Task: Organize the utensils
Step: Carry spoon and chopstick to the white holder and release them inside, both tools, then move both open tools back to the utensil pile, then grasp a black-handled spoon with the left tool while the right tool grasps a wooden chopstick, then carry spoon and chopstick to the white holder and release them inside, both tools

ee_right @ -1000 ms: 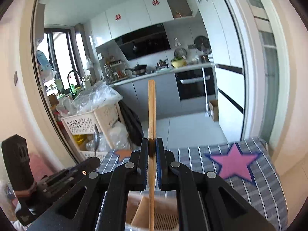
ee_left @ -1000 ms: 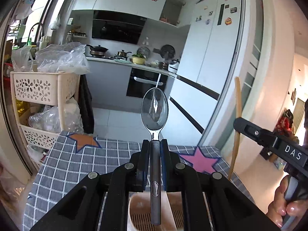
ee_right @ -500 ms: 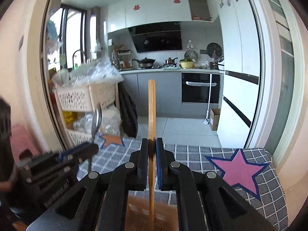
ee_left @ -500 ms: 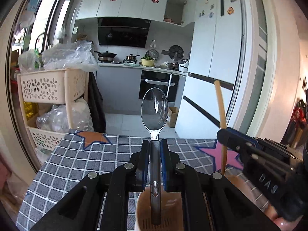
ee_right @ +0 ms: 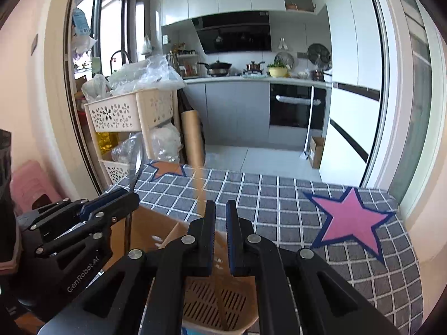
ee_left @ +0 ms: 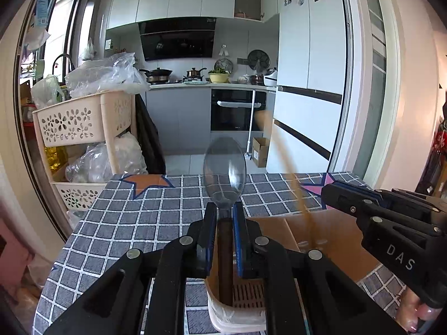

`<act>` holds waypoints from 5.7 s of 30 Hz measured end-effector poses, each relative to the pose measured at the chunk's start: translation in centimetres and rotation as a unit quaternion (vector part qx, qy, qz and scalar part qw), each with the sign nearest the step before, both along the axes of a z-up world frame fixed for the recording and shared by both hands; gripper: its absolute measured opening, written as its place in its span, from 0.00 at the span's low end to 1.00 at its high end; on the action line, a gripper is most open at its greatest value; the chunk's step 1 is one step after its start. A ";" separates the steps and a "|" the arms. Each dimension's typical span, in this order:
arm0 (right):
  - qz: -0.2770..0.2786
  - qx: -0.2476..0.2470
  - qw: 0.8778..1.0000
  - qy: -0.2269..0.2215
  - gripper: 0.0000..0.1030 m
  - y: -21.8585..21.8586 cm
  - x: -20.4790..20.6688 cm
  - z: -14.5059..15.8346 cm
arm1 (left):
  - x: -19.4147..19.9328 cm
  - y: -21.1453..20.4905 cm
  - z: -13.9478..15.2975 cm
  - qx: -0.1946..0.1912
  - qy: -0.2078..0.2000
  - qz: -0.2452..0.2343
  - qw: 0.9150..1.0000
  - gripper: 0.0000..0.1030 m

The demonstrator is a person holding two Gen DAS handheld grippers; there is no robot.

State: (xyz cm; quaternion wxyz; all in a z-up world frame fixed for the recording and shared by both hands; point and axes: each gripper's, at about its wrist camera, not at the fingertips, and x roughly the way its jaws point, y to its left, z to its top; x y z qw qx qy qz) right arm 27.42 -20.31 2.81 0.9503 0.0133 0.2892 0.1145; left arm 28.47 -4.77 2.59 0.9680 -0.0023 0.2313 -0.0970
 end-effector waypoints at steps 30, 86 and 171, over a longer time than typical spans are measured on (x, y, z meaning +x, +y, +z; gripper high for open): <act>-0.065 0.114 0.989 0.073 0.82 -5.2 -16.2 4.7 | -13.9 6.6 1.6 -0.012 0.113 0.022 0.993 1.00; 0.074 -0.055 0.936 0.341 0.22 6.2 -13.4 -9.9 | -21.8 2.4 -9.8 0.089 0.325 -0.043 0.940 1.00; -0.011 0.006 0.999 -0.050 0.06 0.8 1.6 1.9 | 1.5 1.0 2.4 -0.048 -0.038 -0.013 0.998 0.43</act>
